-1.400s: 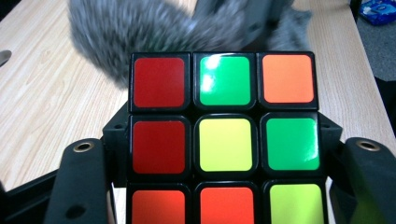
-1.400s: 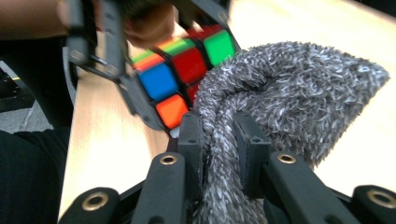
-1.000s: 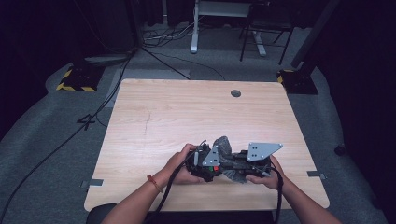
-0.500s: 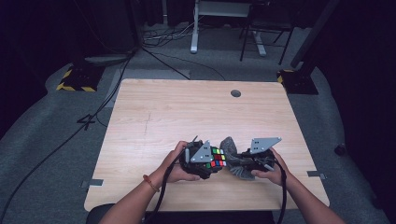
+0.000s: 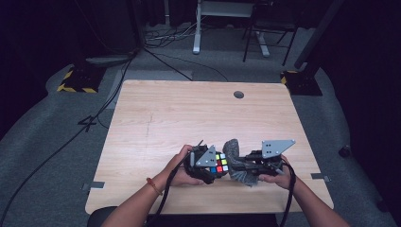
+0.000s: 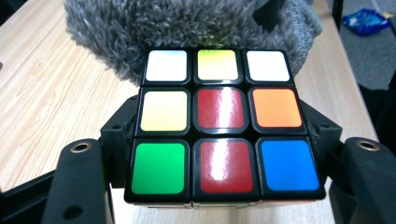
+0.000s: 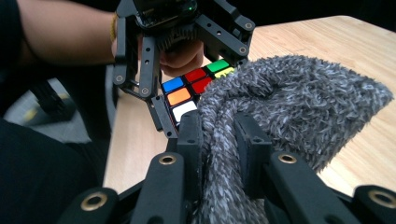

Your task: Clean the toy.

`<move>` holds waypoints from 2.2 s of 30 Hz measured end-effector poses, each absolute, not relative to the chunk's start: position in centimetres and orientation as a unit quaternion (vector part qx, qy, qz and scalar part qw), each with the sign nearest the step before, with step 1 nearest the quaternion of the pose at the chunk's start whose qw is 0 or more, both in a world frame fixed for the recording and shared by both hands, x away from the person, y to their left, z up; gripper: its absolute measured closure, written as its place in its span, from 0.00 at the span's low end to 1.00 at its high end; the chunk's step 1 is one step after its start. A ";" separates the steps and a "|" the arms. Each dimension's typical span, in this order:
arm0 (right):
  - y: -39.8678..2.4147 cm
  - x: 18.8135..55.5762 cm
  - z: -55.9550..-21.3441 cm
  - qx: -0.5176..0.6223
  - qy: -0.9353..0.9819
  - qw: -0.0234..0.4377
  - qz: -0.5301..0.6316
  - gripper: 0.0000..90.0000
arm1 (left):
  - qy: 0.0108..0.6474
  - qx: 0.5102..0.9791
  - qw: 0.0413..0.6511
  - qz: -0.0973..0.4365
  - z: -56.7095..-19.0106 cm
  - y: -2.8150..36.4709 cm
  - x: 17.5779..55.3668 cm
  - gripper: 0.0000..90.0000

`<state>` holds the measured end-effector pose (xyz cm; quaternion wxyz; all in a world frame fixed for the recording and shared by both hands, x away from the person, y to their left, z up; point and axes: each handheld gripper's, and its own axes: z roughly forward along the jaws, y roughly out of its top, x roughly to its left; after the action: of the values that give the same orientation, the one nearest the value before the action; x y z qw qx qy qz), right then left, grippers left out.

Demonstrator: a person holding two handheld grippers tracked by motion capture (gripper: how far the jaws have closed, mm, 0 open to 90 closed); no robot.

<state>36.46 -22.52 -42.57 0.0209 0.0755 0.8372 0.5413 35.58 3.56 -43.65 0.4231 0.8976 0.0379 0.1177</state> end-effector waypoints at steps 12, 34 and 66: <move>-21.8 36.5 -43.5 0.089 0.854 0.029 0.512 0.83 | 0.056 0.881 0.452 0.126 -42.5 4.7 35.9 0.37; -21.0 36.6 -44.9 0.097 0.873 0.026 0.477 0.83 | 0.037 0.878 0.464 0.112 -41.9 4.6 35.5 0.37; -21.7 35.8 -42.7 0.088 0.846 0.068 0.521 0.84 | 0.028 0.898 0.425 0.110 -43.1 3.7 35.4 0.37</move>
<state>35.83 -21.69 -42.67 0.0681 0.0879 0.8463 0.5210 35.38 3.66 -43.14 0.4252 0.8979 0.0283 0.1104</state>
